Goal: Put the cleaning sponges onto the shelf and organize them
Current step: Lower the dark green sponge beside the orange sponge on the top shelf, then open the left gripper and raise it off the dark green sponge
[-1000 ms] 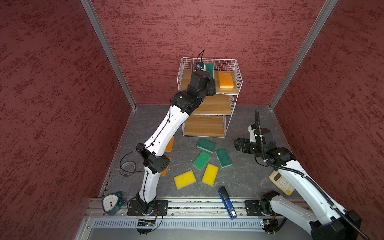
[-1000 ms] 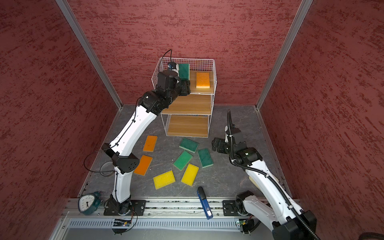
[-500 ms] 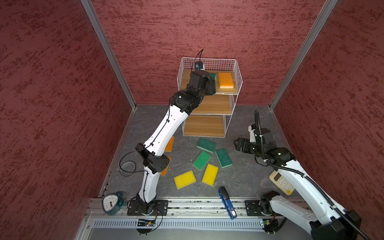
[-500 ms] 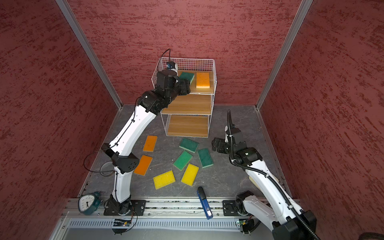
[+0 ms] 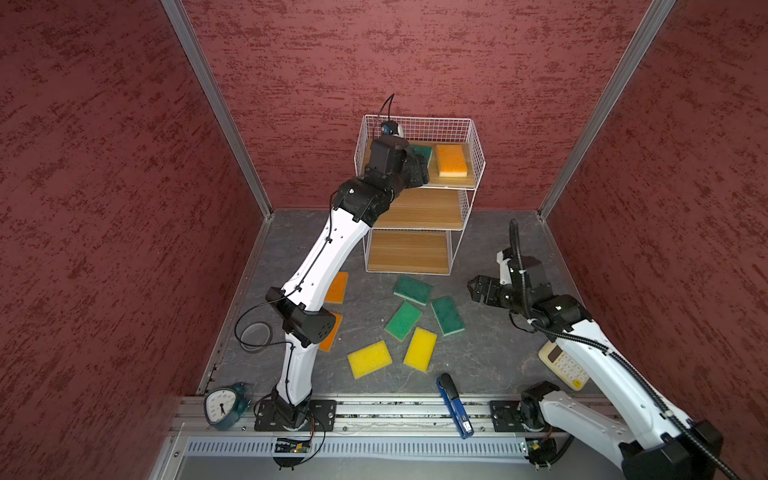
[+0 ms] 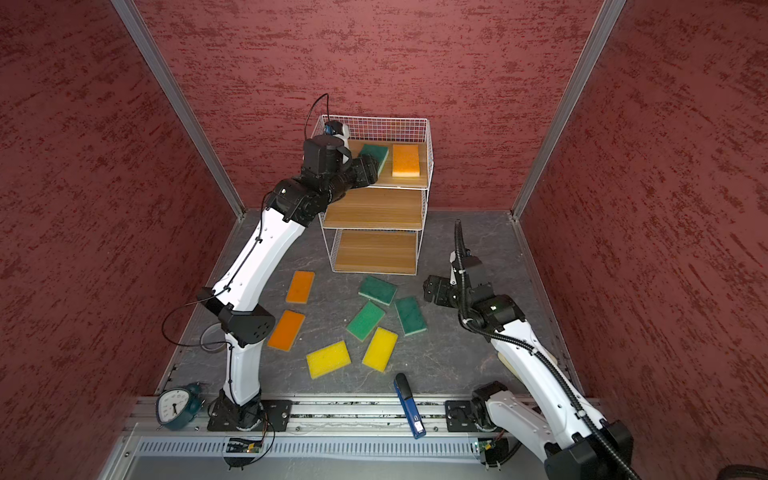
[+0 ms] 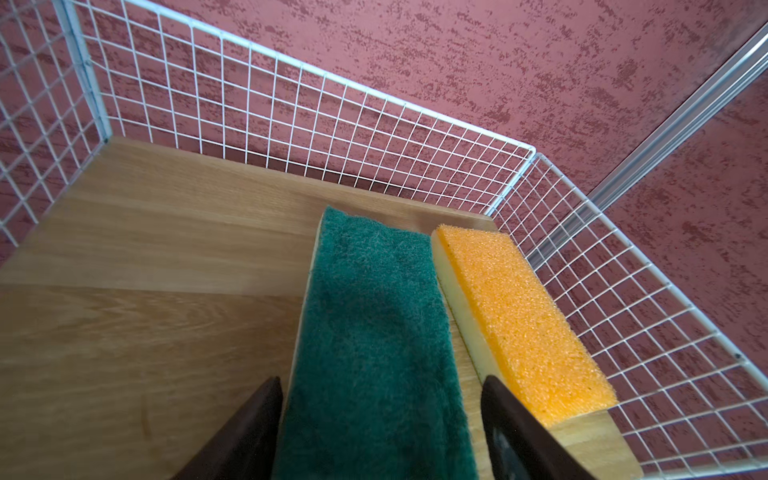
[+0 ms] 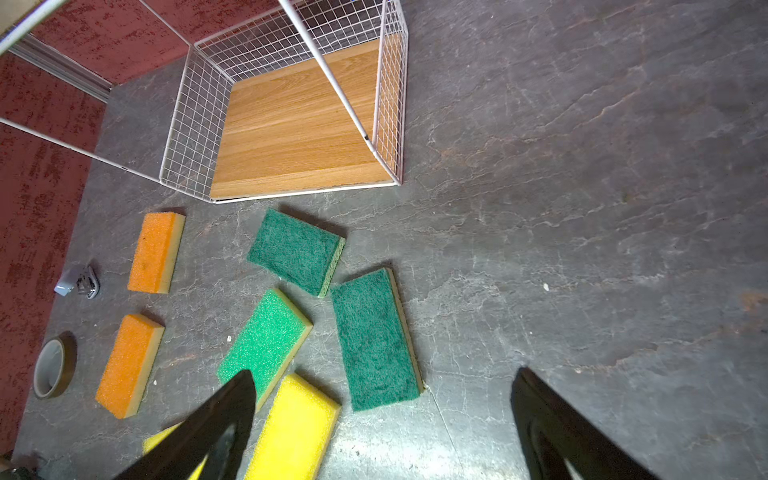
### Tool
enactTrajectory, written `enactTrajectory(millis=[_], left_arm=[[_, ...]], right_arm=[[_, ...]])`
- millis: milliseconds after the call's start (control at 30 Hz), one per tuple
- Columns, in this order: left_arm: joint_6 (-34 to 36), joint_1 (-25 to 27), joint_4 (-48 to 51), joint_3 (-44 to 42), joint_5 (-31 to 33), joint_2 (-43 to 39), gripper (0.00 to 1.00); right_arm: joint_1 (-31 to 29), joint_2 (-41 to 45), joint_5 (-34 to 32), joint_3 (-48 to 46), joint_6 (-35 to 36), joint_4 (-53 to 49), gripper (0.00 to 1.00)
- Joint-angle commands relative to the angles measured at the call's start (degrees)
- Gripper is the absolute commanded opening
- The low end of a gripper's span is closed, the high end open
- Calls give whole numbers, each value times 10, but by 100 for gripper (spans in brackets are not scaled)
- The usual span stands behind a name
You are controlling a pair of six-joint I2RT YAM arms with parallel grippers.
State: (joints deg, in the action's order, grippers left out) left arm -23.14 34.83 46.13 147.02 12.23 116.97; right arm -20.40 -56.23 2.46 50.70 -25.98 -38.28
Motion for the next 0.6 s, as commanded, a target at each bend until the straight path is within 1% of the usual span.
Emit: enactTrajectory(millis=[0,333,567], left_arm=[[-33,-8,48,0,-50,-7,75],[-59,-19,50,0,-112,-9,75],[-62,-20,53,-2,-132,-17,74]], right_arm=[[6,9,7,-3,-4,15,97],[6,20,4,-5,-7,11,97],[6,22,3,-5,-7,10,97]])
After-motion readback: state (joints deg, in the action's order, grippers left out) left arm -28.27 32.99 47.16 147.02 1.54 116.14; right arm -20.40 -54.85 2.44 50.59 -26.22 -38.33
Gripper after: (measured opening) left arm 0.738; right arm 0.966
